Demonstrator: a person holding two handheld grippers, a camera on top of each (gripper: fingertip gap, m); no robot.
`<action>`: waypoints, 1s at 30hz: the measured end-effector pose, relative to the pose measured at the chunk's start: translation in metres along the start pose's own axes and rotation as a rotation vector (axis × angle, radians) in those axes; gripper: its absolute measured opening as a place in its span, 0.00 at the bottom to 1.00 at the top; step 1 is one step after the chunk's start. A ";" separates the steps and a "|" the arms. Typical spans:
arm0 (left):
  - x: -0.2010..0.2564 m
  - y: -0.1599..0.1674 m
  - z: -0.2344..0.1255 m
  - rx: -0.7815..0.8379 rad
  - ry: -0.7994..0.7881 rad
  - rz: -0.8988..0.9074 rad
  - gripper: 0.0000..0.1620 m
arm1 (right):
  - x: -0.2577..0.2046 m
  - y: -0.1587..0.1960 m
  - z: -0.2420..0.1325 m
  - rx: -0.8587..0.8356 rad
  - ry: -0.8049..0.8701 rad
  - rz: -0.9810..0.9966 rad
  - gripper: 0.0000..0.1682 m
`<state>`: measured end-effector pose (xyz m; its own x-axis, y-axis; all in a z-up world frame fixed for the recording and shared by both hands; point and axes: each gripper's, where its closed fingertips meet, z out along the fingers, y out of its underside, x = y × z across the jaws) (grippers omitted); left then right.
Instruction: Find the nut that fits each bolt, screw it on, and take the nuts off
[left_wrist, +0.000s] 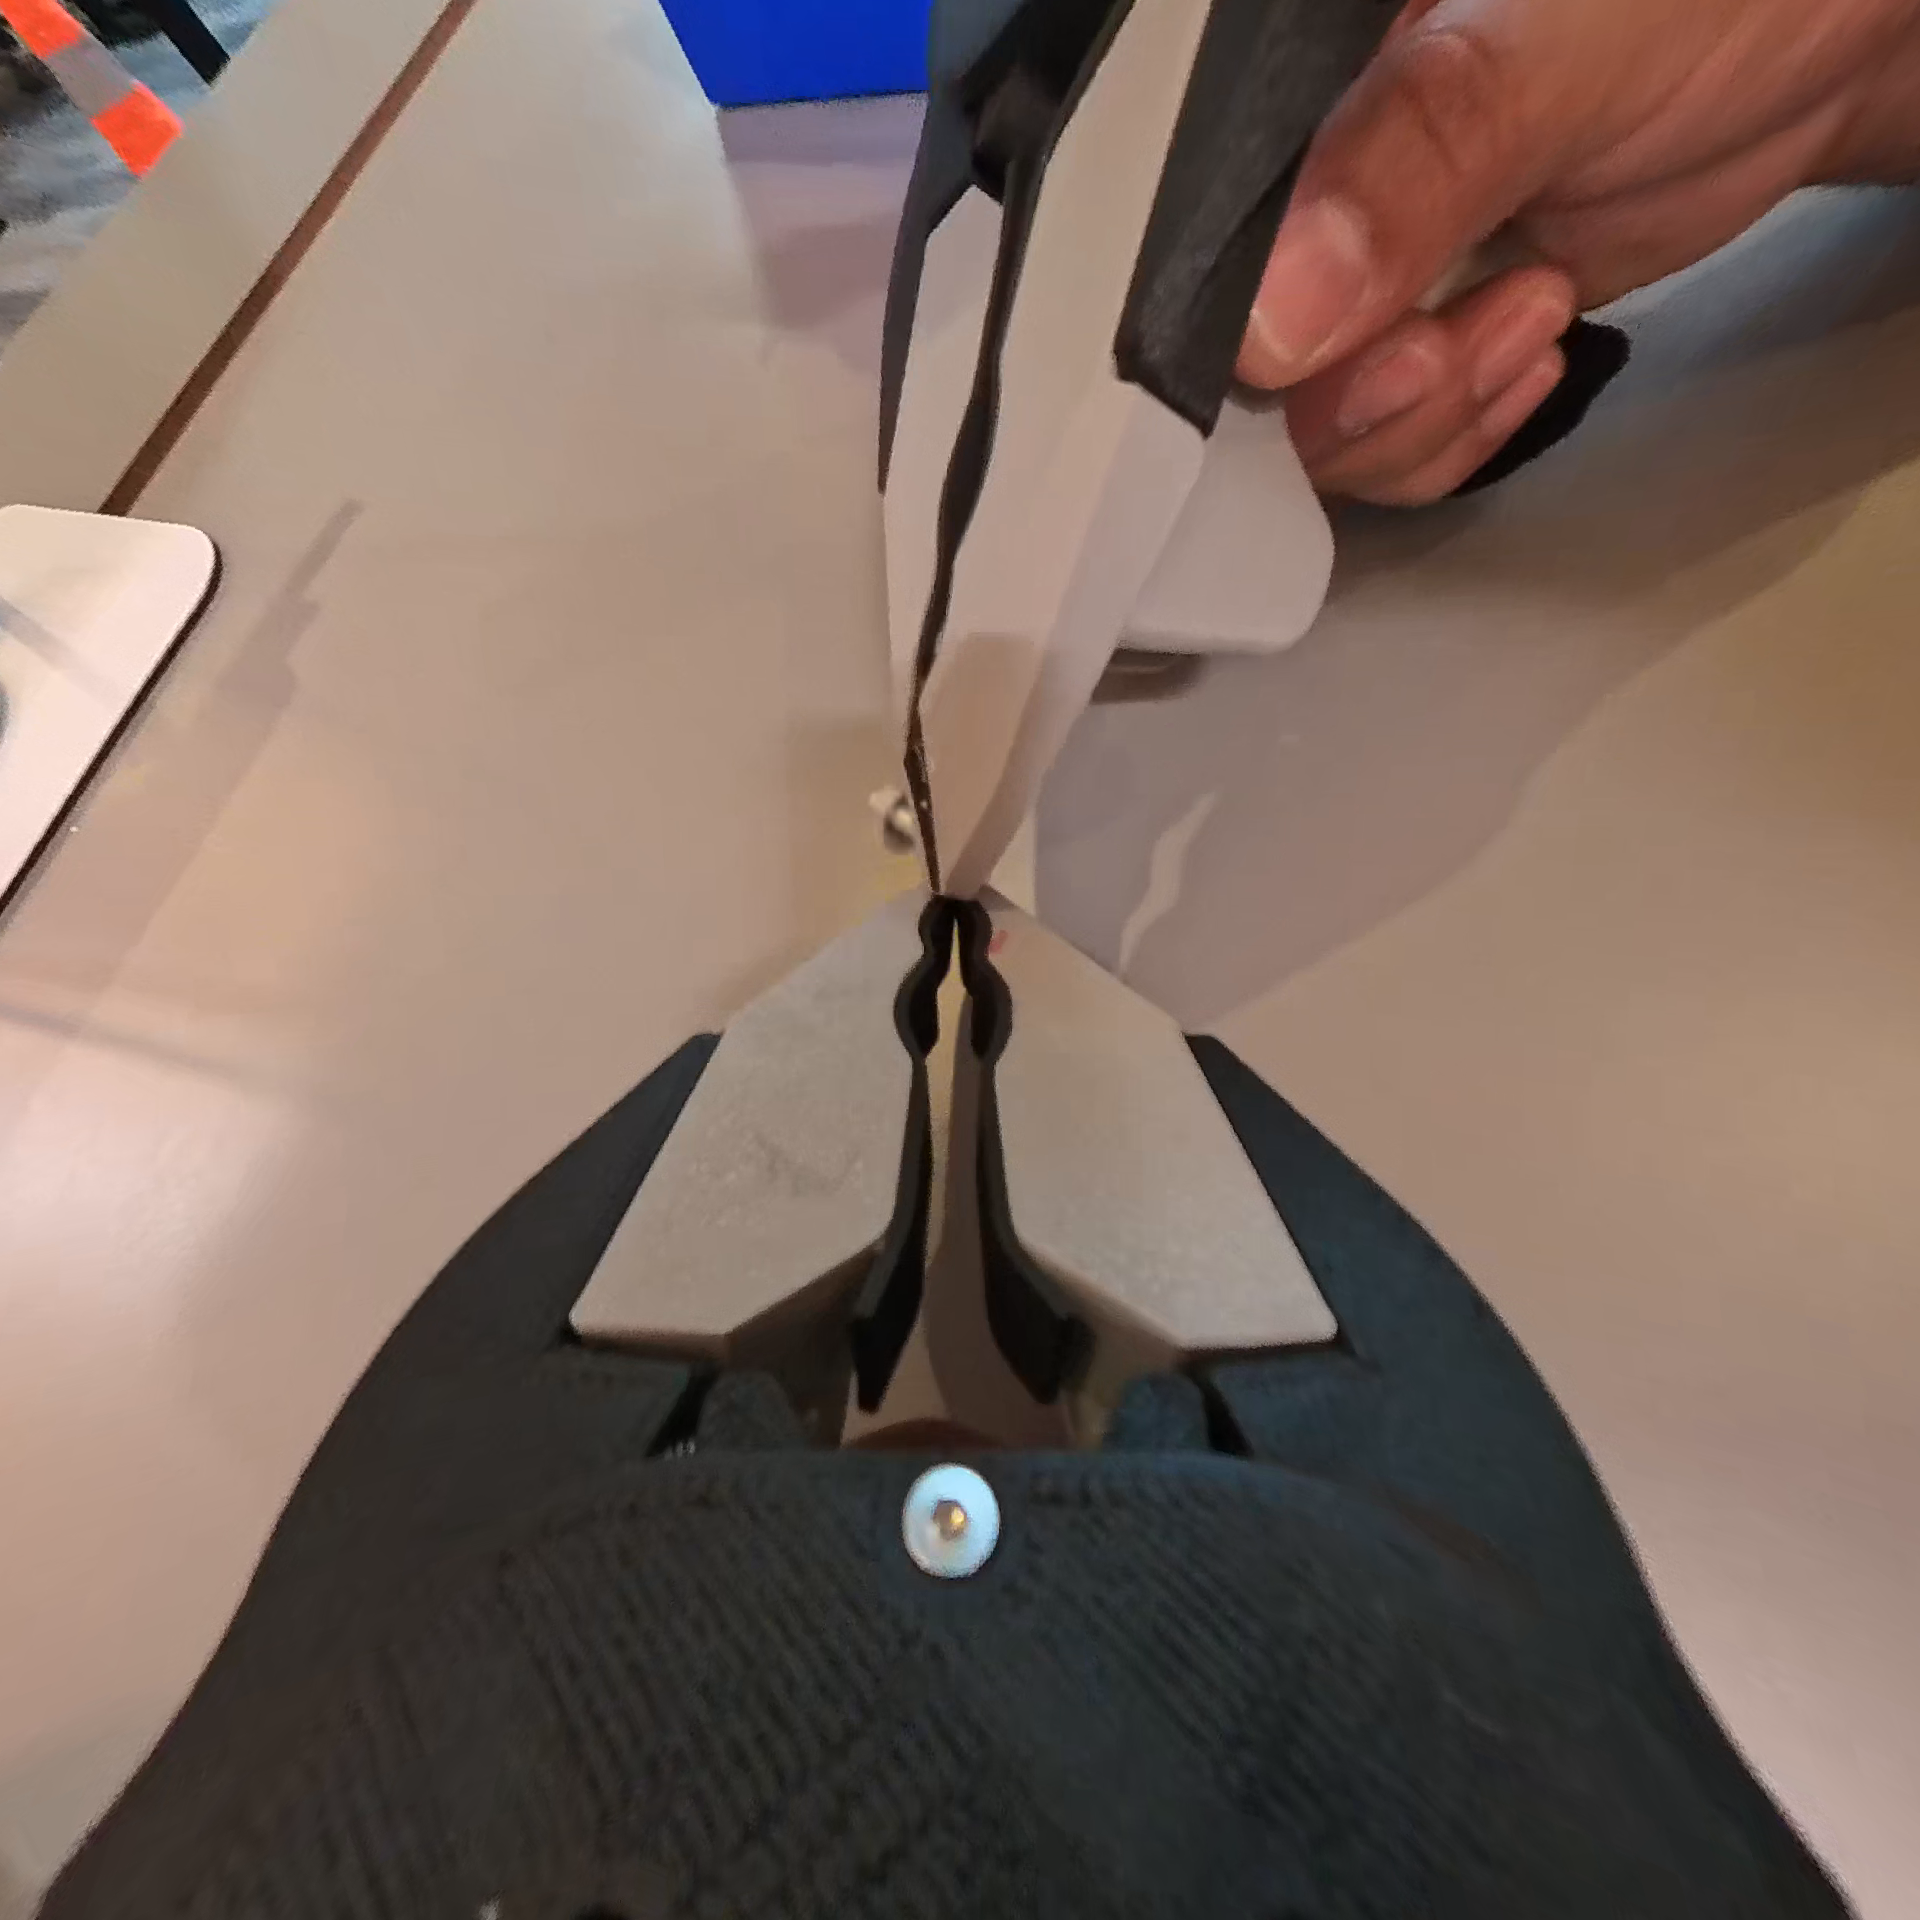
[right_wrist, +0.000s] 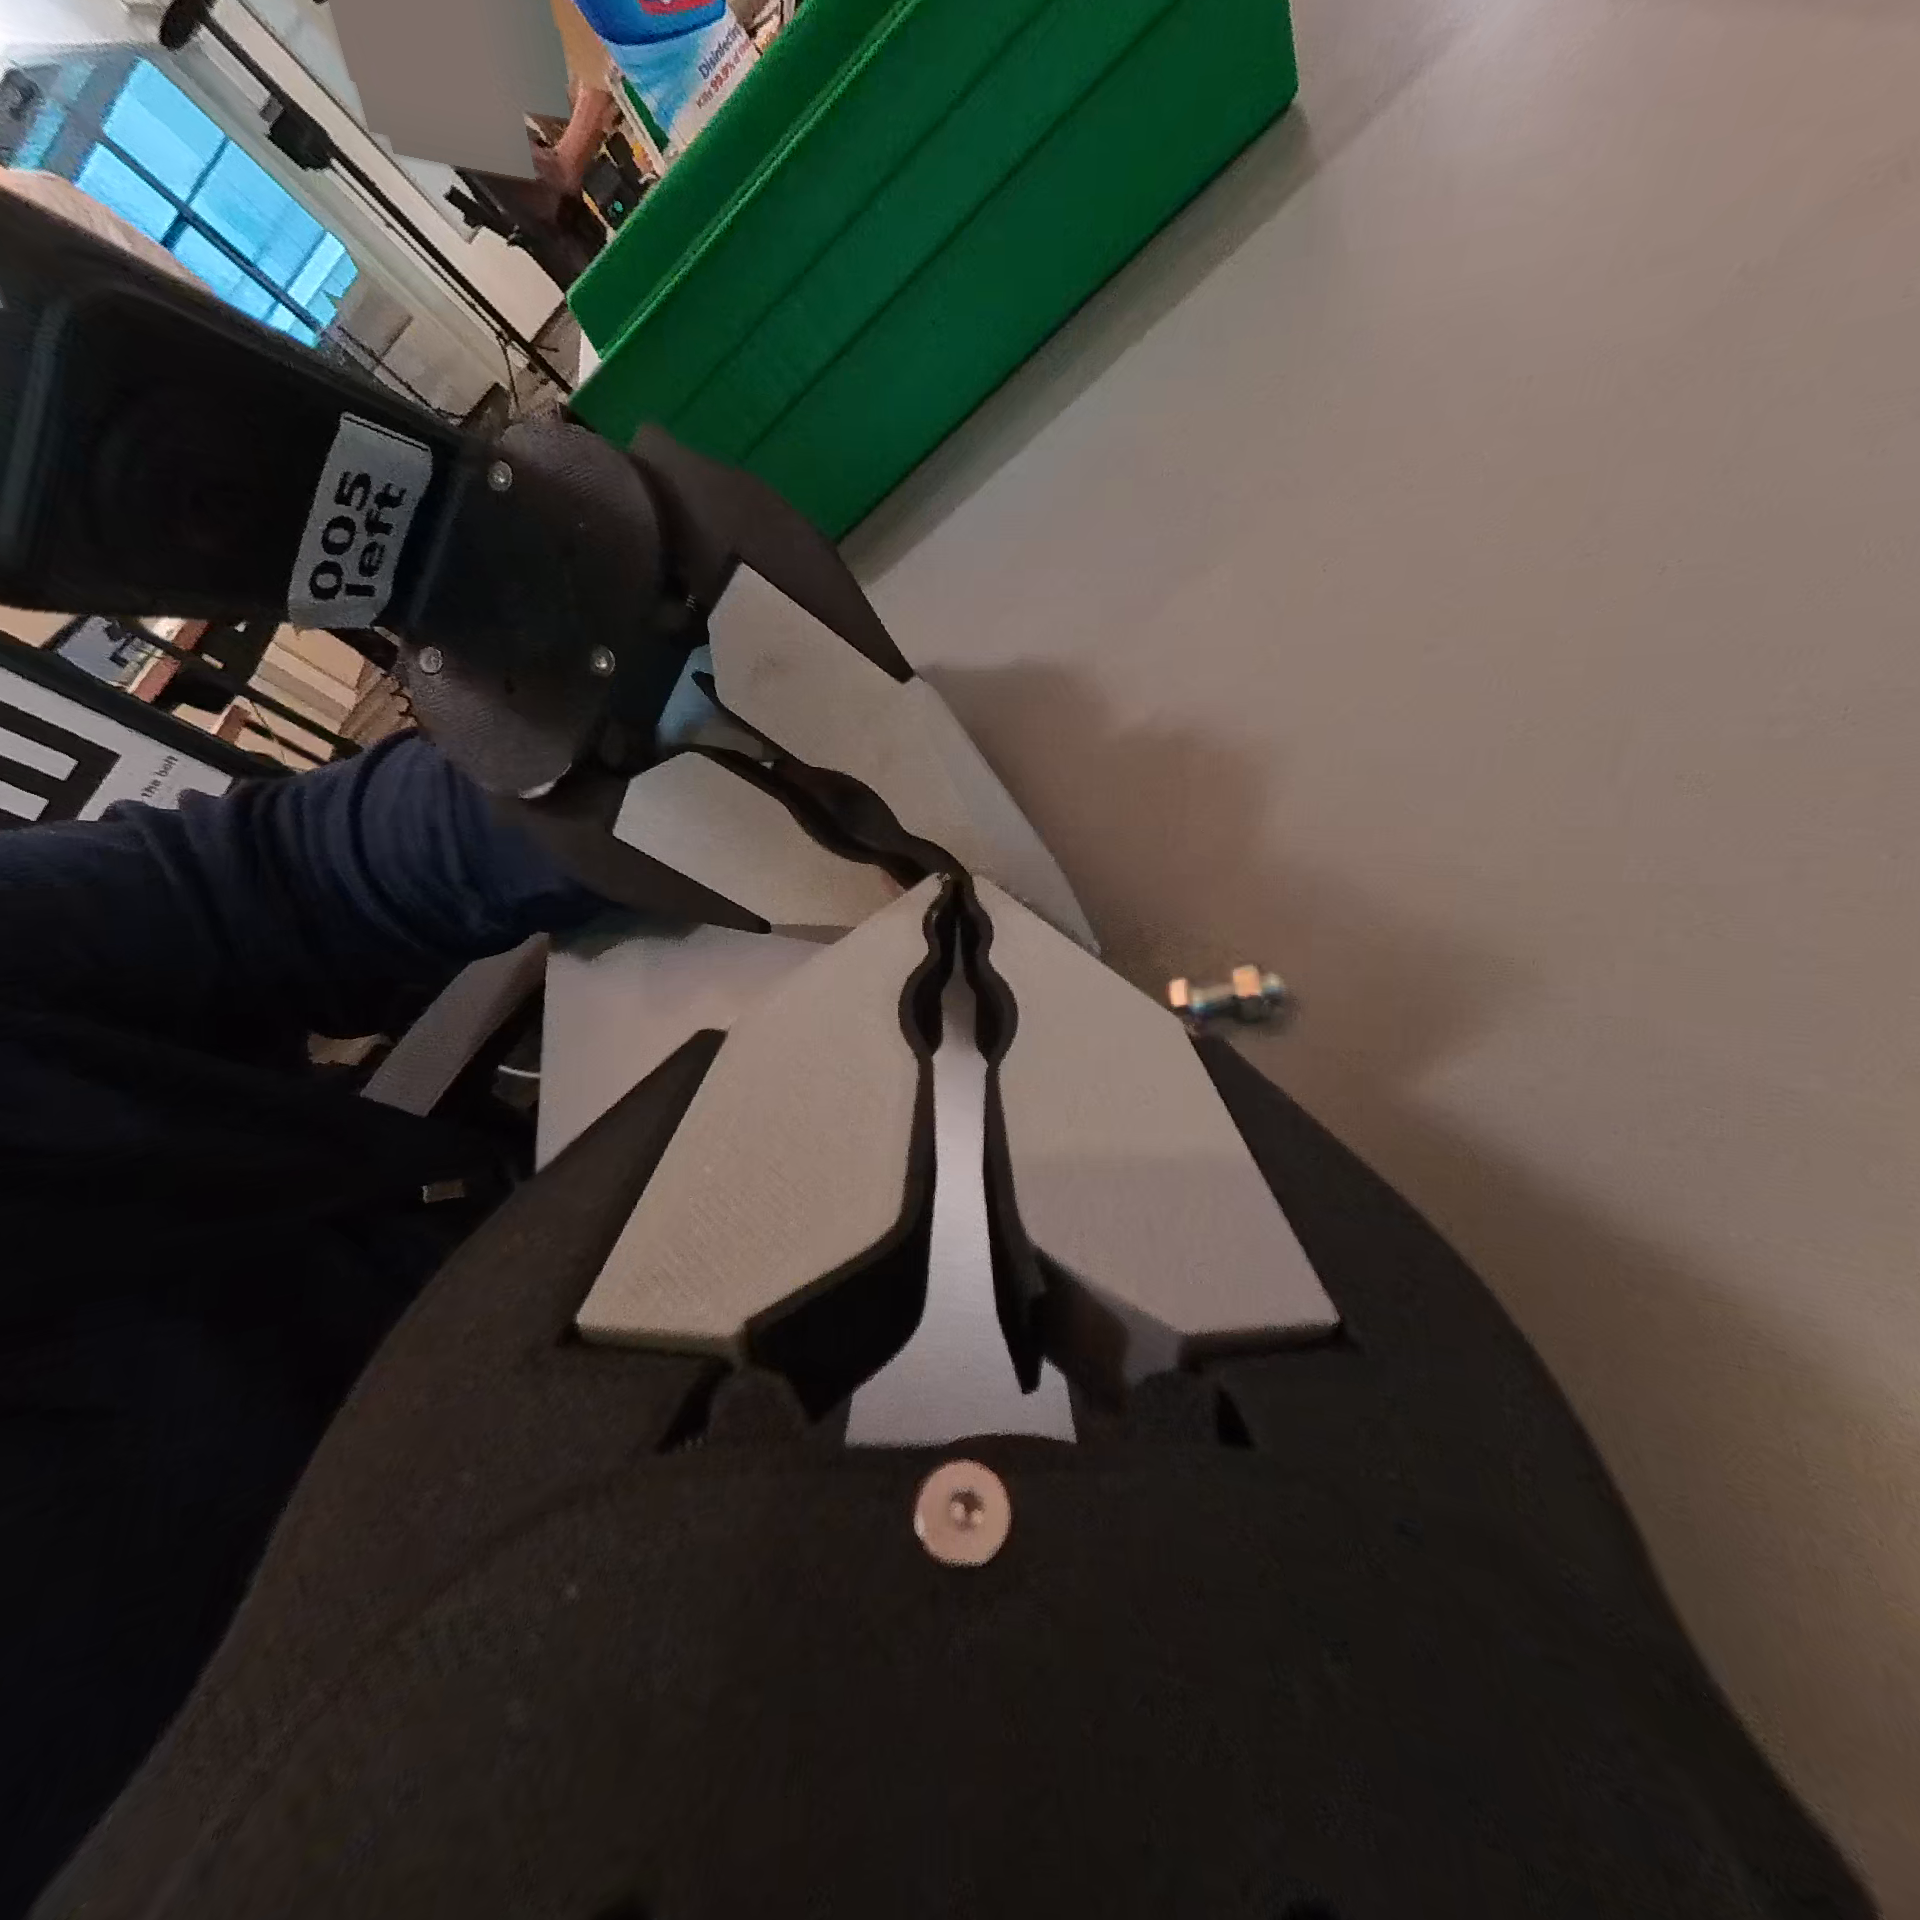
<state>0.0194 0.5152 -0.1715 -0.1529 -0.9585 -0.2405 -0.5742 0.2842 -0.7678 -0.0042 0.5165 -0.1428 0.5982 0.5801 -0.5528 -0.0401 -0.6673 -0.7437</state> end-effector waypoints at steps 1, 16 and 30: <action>0.000 0.001 0.000 -0.005 0.000 -0.003 0.00 | 0.001 0.000 0.000 -0.003 0.006 -0.005 0.00; -0.015 0.009 -0.001 -0.029 -0.024 -0.116 0.02 | 0.047 0.008 -0.030 -0.120 0.318 -0.187 0.13; -0.019 0.008 -0.004 -0.005 0.017 -0.249 0.06 | 0.054 0.019 -0.012 -0.238 0.455 -0.437 0.10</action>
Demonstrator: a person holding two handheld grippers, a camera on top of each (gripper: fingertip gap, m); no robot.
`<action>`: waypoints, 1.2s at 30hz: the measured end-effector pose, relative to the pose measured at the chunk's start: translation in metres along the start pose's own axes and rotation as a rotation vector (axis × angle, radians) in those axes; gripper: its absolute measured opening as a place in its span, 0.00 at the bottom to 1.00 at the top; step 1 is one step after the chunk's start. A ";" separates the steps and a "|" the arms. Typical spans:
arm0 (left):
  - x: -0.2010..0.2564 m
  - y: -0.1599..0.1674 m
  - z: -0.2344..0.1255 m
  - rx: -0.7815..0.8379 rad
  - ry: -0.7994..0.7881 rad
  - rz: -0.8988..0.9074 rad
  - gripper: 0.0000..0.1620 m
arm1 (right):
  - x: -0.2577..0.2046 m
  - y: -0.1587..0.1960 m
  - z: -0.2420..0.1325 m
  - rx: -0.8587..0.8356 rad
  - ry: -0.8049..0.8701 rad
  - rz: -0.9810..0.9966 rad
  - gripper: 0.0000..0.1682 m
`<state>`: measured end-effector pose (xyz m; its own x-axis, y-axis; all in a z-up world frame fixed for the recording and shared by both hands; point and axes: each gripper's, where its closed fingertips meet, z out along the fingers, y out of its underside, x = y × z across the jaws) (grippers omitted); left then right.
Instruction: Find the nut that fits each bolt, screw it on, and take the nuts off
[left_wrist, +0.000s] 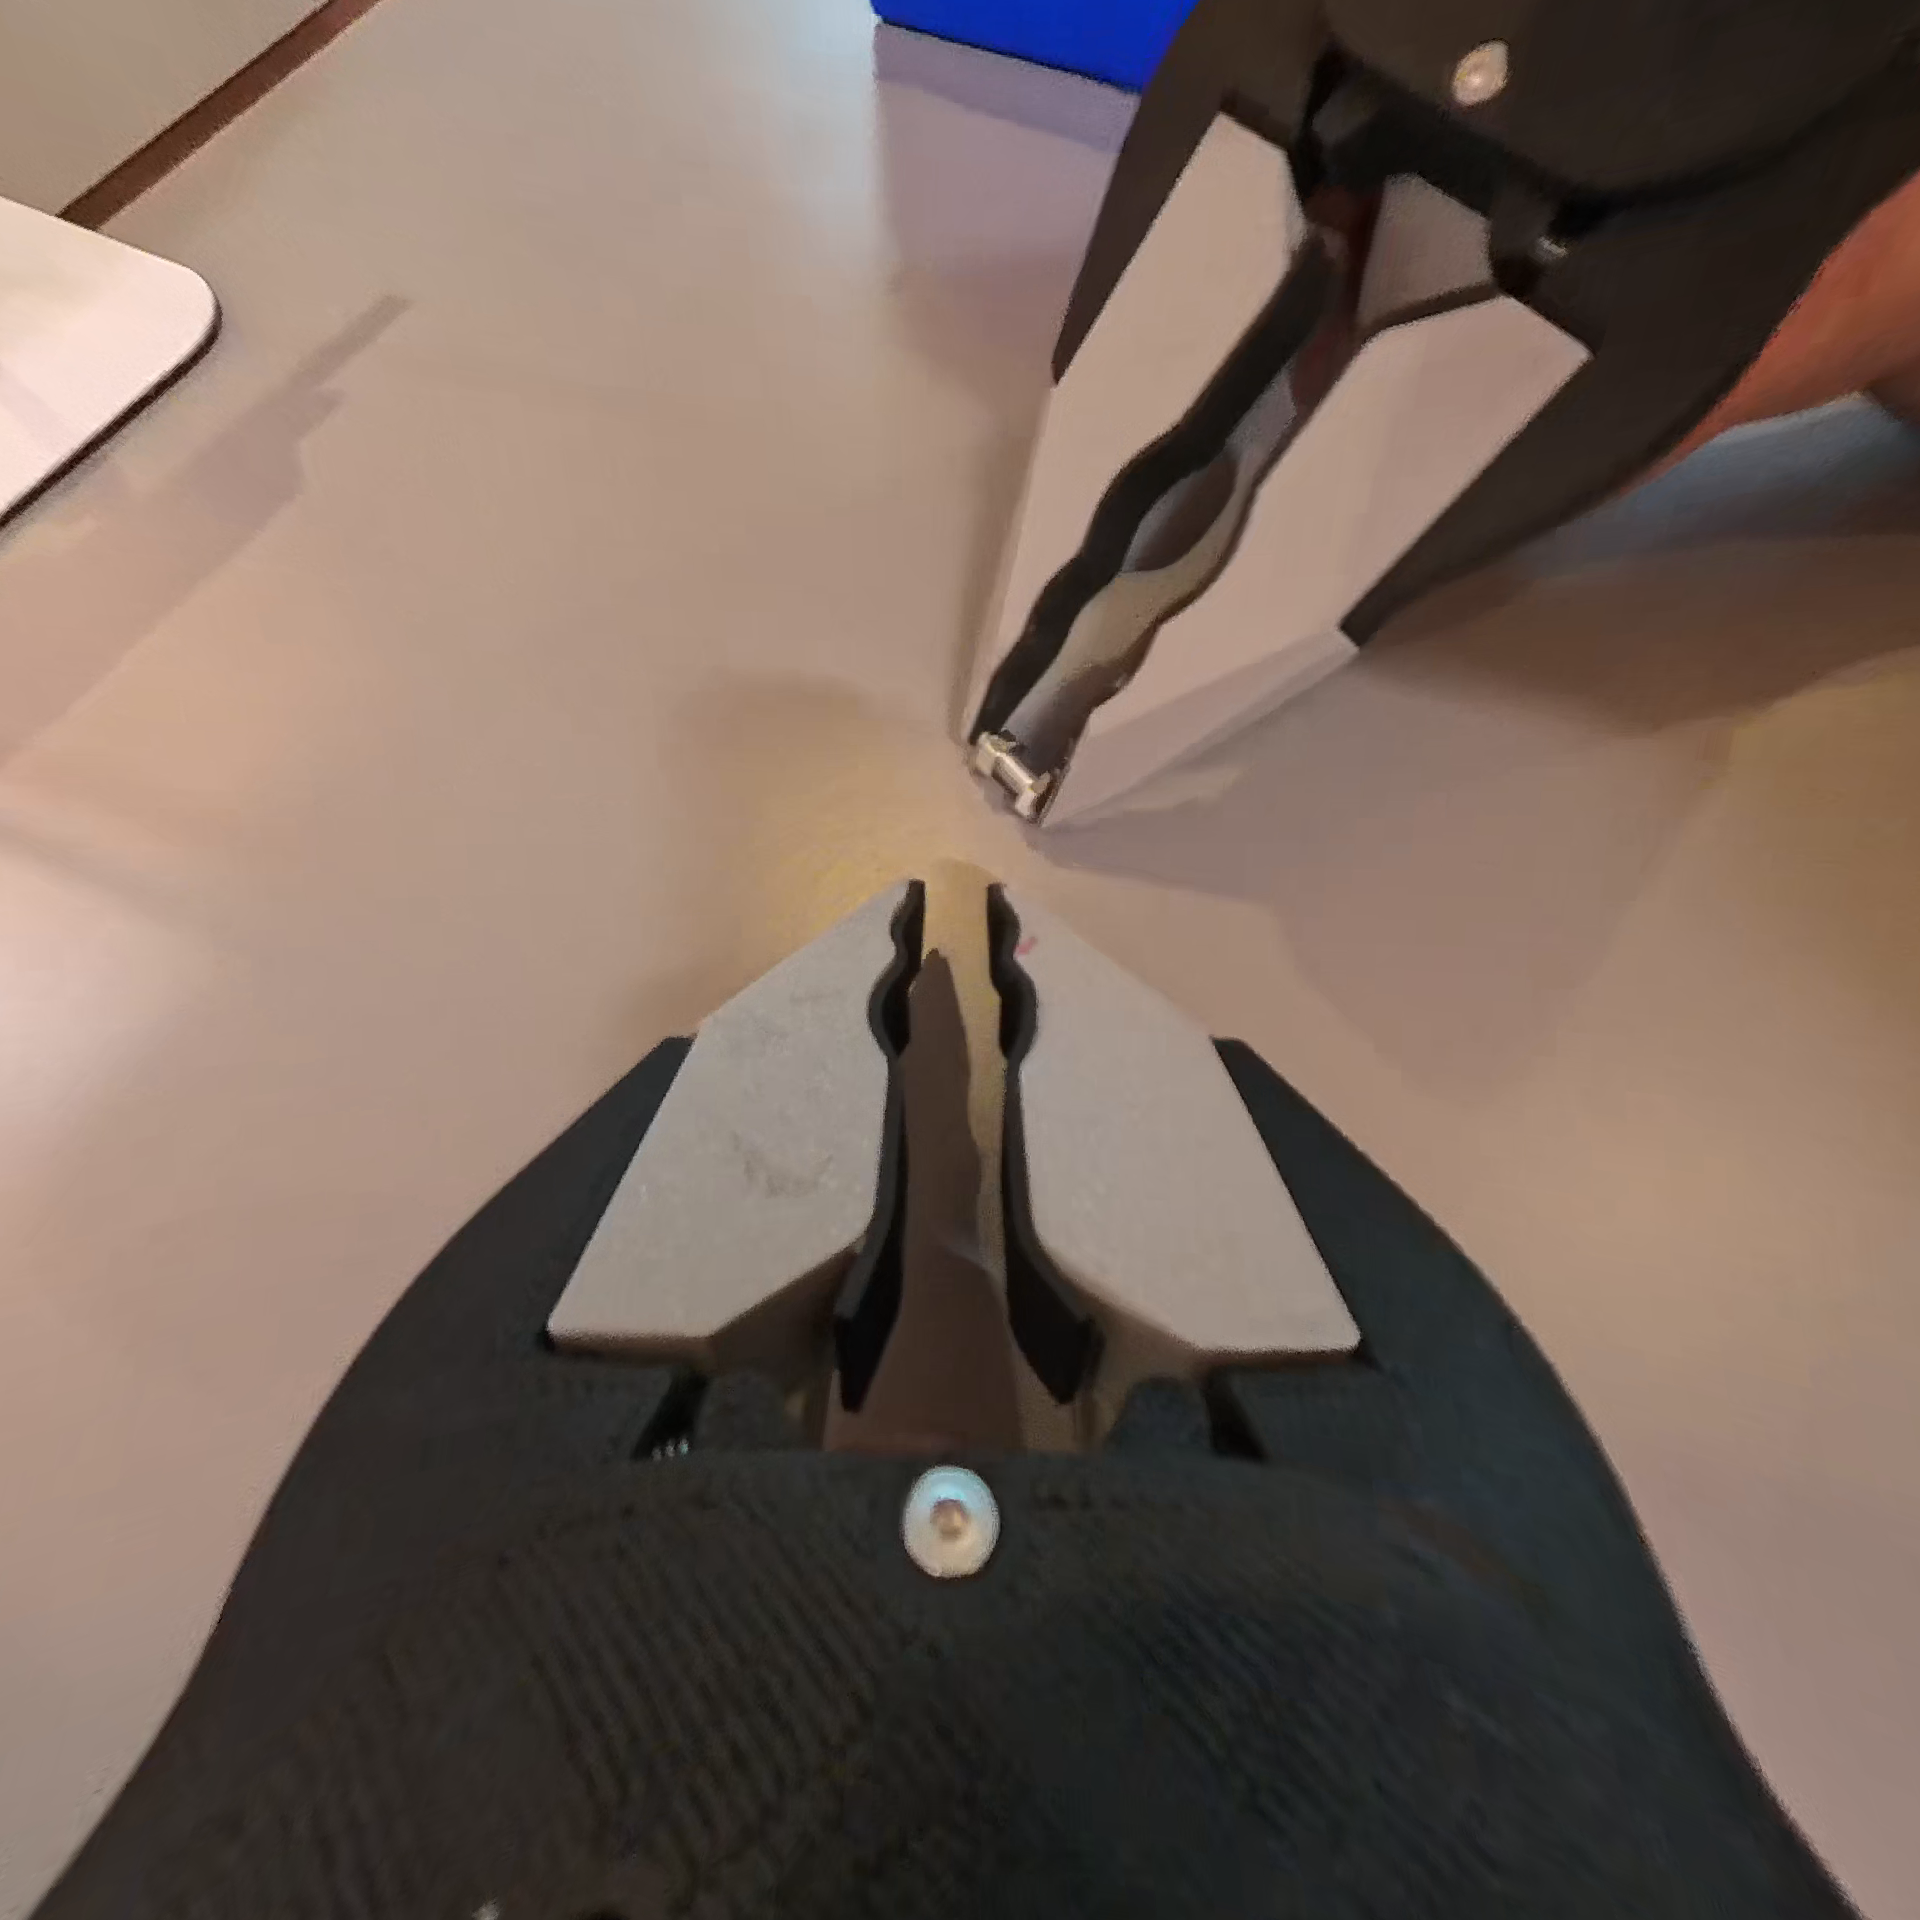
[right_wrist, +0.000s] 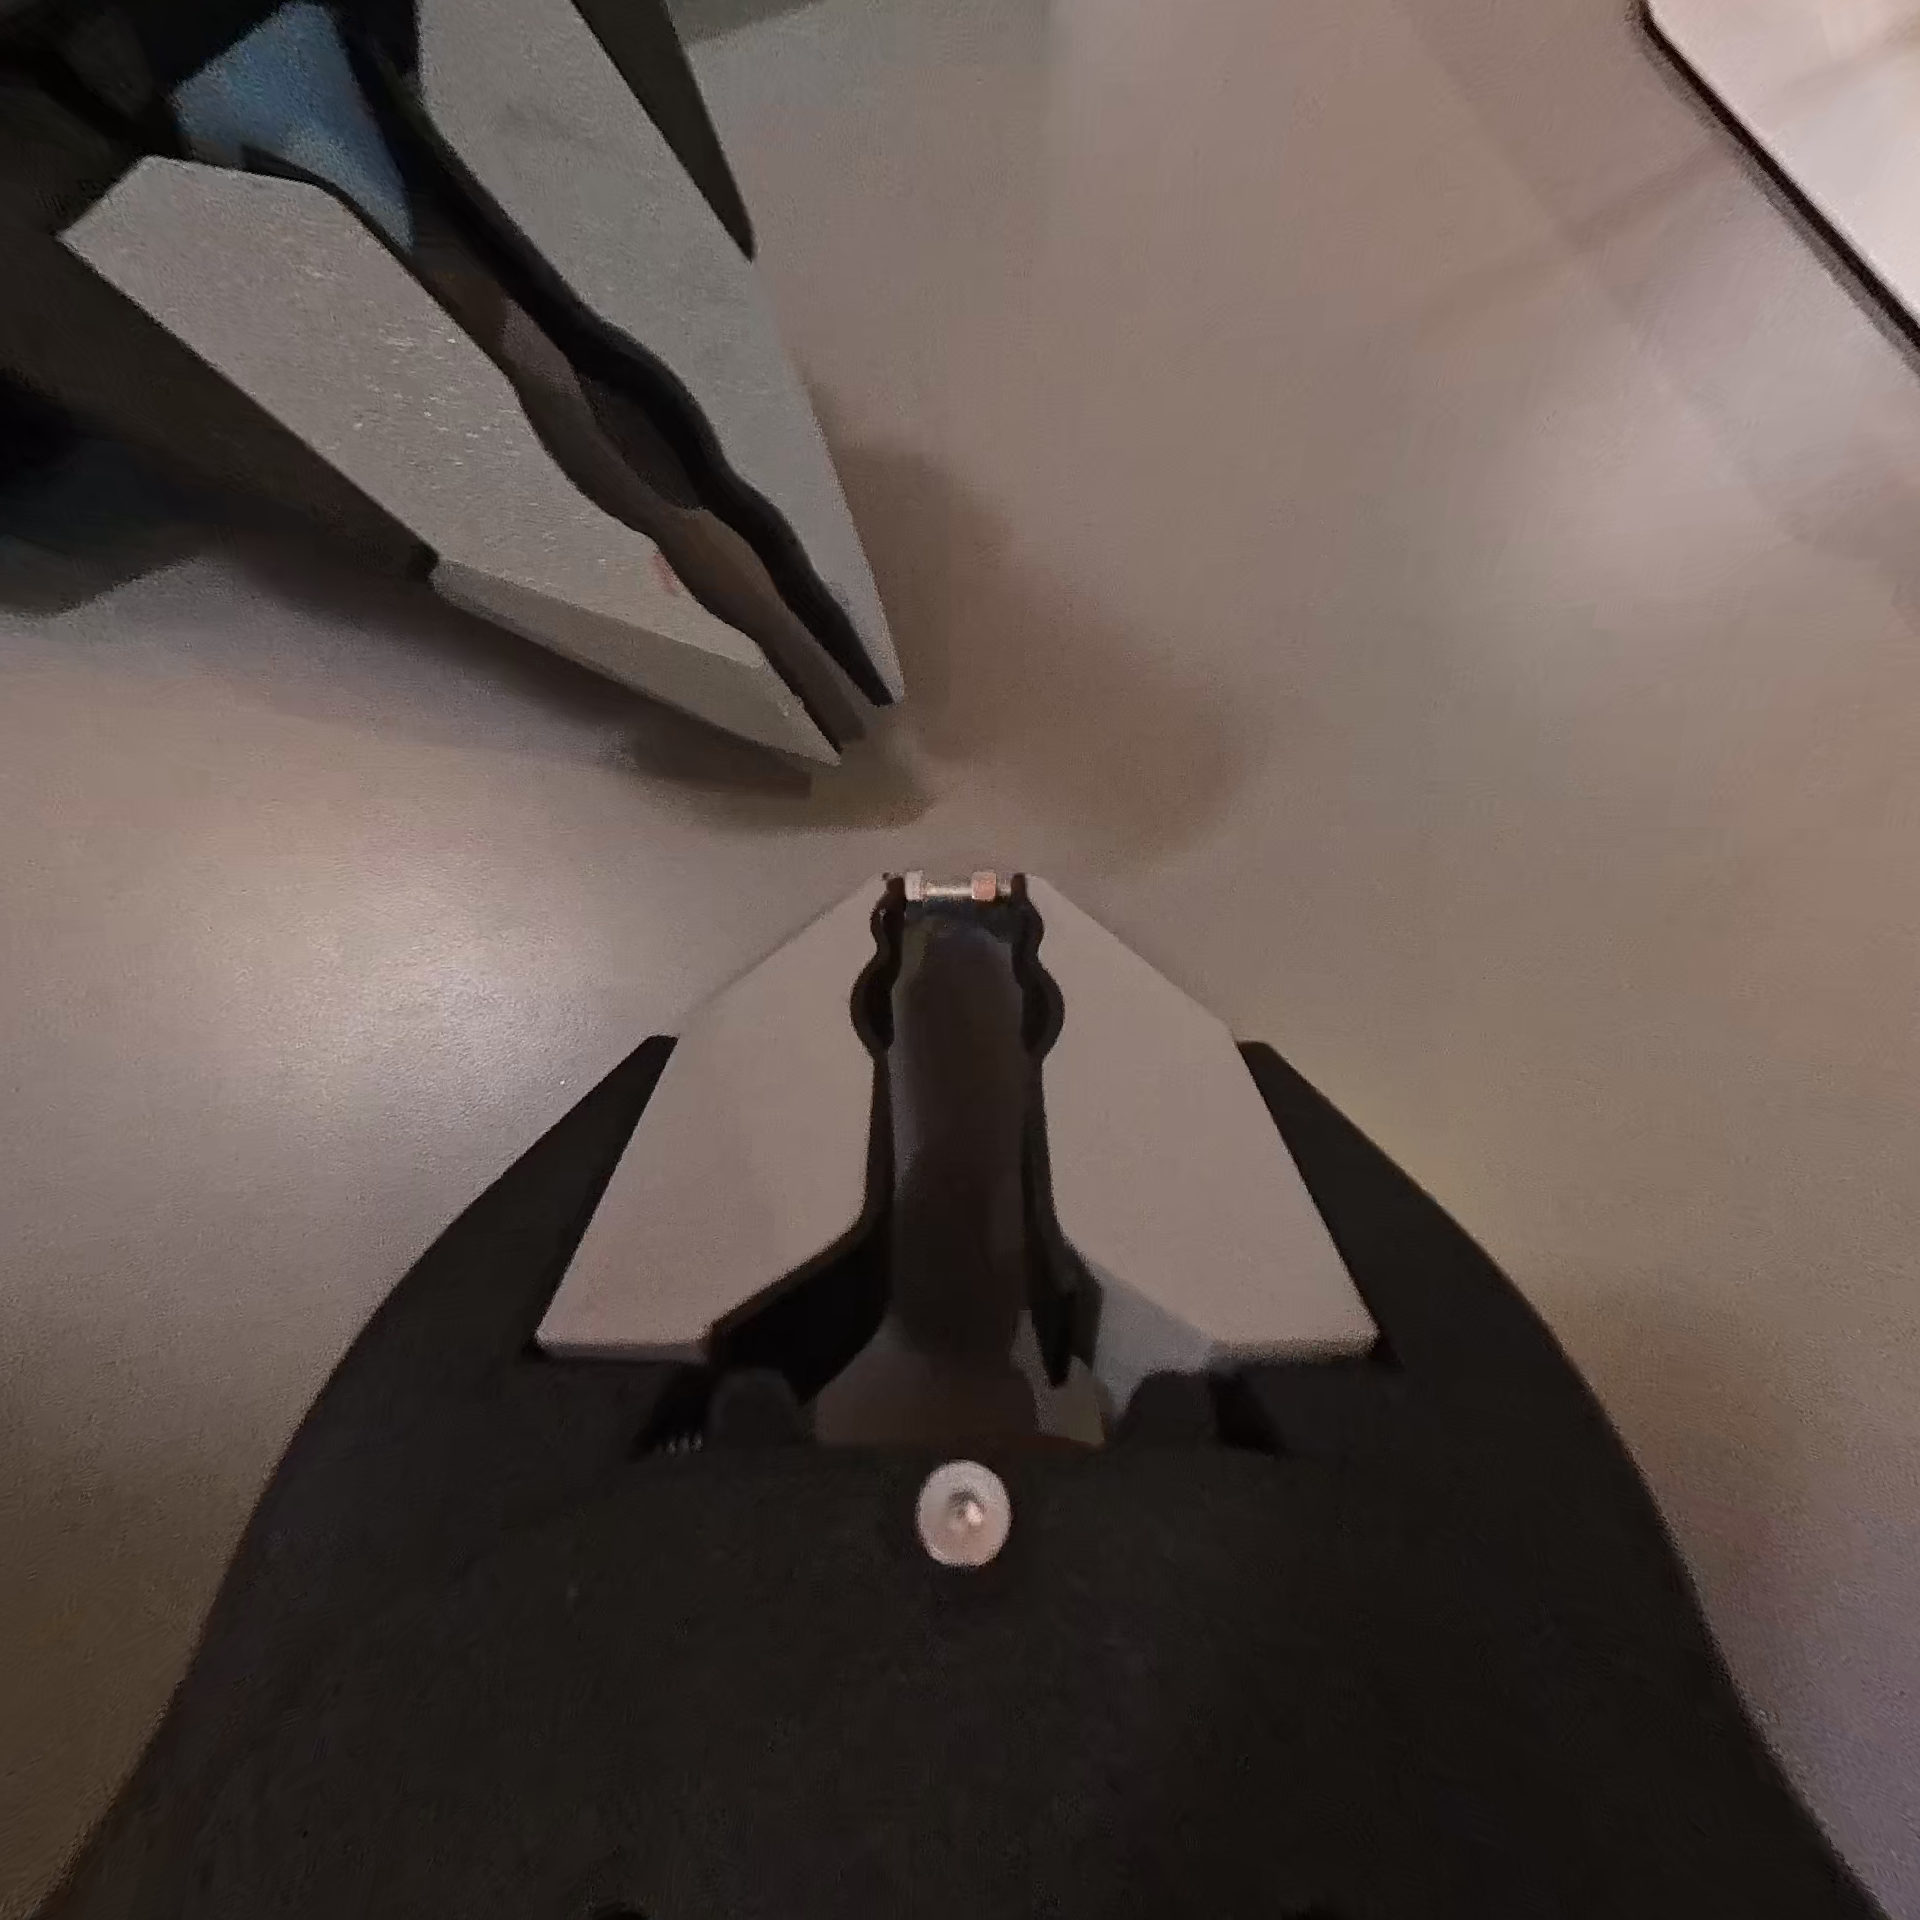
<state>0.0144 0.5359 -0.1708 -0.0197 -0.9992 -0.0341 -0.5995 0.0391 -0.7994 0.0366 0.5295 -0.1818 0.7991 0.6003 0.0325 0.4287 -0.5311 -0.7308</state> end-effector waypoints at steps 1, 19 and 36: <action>0.000 -0.001 -0.001 0.011 0.017 -0.025 0.07 | -0.004 -0.005 -0.002 0.023 -0.004 -0.032 0.10; 0.029 -0.038 -0.024 0.260 0.452 -0.415 0.08 | -0.025 -0.042 -0.037 0.210 0.250 -0.642 0.10; 0.029 -0.042 -0.027 0.271 0.275 -0.129 0.02 | -0.033 -0.049 -0.047 0.283 0.204 -0.615 0.08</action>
<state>0.0175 0.5055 -0.1222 -0.1935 -0.9585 0.2092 -0.3794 -0.1236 -0.9169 0.0085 0.5076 -0.1155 0.5222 0.6031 0.6030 0.7239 0.0605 -0.6873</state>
